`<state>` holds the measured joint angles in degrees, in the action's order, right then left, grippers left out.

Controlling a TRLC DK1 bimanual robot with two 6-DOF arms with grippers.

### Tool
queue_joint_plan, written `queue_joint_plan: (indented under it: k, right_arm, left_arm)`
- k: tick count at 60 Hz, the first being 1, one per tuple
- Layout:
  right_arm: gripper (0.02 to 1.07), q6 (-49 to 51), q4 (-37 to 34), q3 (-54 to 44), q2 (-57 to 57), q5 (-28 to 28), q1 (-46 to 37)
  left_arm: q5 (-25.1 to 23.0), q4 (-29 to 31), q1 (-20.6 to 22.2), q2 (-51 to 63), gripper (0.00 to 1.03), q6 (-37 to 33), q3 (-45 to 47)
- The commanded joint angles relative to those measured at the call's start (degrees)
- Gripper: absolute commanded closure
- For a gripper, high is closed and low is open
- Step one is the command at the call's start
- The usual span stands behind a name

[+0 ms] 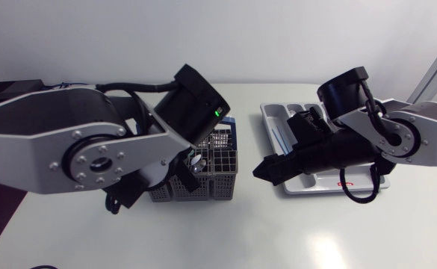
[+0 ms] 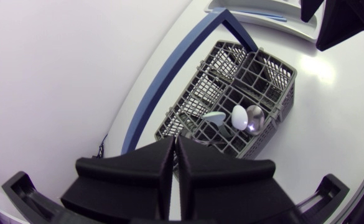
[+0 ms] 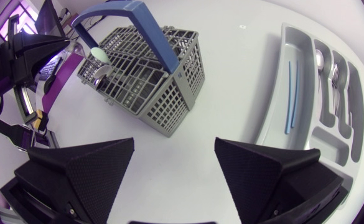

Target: Unload the cutlery basket into the drawer organizer.

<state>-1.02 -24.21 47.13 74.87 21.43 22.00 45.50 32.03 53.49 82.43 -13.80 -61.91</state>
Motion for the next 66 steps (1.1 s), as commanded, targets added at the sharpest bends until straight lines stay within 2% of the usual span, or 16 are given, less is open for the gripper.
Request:
queue_joint_plan:
  k: [1,43,56,66]
  right_arm:
    - [0.14,-0.1,0.3,-1.2,0.7,0.5,0.1]
    - [0.14,-0.7,0.8,-2.0,-0.3,0.2,1.7]
    - [0.14,0.9,3.0,-4.1,-5.6,-0.2,3.7]
    - [0.14,2.5,6.2,-5.8,-11.9,-3.9,7.4]
  left_arm:
    - [0.4,0.8,0.2,-2.2,1.00,-1.6,0.7]
    - [0.4,1.0,0.5,-11.2,1.00,-7.3,3.7]
    - [0.0,1.0,1.4,-14.9,1.00,-7.4,0.7]
    - [-2.1,1.4,0.9,-17.6,1.00,-6.2,-2.2]
